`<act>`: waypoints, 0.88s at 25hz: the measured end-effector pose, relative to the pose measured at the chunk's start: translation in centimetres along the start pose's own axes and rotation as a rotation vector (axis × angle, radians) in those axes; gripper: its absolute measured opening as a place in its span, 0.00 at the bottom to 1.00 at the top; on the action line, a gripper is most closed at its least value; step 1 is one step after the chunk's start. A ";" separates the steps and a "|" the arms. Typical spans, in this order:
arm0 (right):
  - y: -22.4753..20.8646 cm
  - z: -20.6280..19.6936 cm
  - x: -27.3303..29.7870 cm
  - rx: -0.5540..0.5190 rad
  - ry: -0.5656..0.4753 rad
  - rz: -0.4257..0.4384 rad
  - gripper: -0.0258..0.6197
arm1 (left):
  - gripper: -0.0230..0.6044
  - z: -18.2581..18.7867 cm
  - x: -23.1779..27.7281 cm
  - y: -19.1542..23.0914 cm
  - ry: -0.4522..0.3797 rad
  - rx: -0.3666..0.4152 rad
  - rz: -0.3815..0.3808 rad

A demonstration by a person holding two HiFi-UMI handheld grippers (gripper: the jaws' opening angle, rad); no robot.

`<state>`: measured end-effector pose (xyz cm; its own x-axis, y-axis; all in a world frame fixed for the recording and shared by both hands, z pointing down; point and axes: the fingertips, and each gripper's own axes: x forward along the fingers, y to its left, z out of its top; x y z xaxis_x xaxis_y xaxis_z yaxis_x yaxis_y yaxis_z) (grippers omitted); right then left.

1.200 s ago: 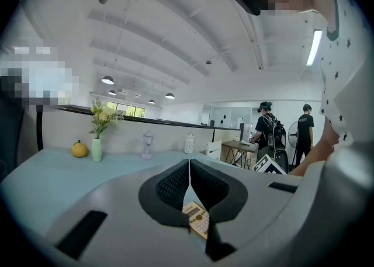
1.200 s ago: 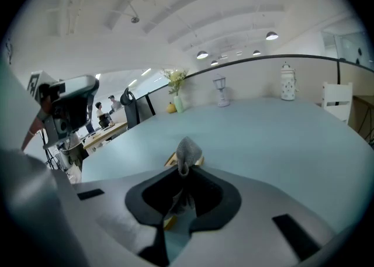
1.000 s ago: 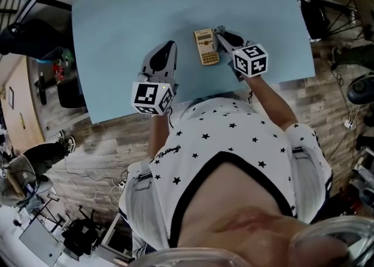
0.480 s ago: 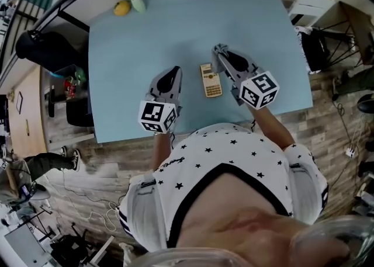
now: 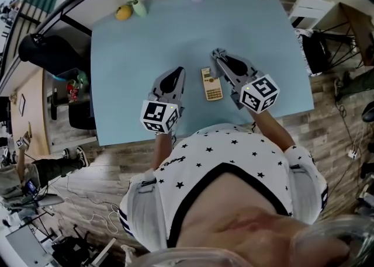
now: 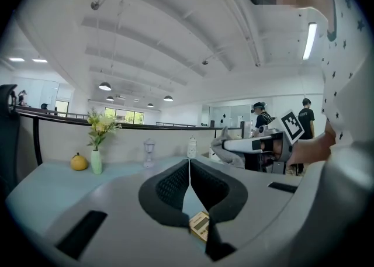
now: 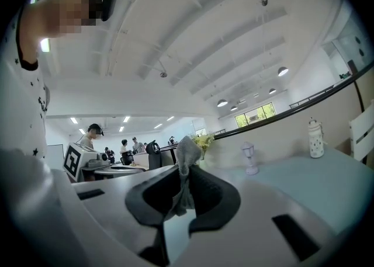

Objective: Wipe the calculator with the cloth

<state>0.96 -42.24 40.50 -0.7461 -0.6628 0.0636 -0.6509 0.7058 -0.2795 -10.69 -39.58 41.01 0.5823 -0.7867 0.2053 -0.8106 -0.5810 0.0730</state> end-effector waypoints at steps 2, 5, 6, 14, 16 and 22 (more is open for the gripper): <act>0.1 -0.1 -0.1 -0.001 0.004 0.004 0.10 | 0.09 -0.2 0.0 -0.1 0.004 -0.002 0.000; 0.1 -0.3 -0.1 0.003 0.009 0.002 0.10 | 0.09 -0.3 -0.1 -0.1 0.005 -0.006 0.000; 0.1 -0.3 0.0 0.004 0.010 0.001 0.10 | 0.09 -0.3 -0.1 0.0 0.005 -0.006 0.000; 0.1 -1.0 0.0 0.016 0.028 0.002 0.10 | 0.09 -0.2 -0.1 -0.3 -0.001 -0.009 -0.011; 0.1 -1.1 0.0 0.013 0.031 0.004 0.10 | 0.09 -0.3 -0.1 -0.3 -0.002 -0.010 -0.008; -0.3 -1.6 0.0 0.019 0.042 -0.004 0.10 | 0.09 -0.3 -0.1 -0.2 0.001 -0.013 -0.002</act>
<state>0.92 -42.11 42.09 -0.7489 -0.6542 0.1053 -0.6515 0.6979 -0.2974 -10.63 -39.32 41.26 0.5837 -0.7855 0.2057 -0.8103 -0.5796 0.0863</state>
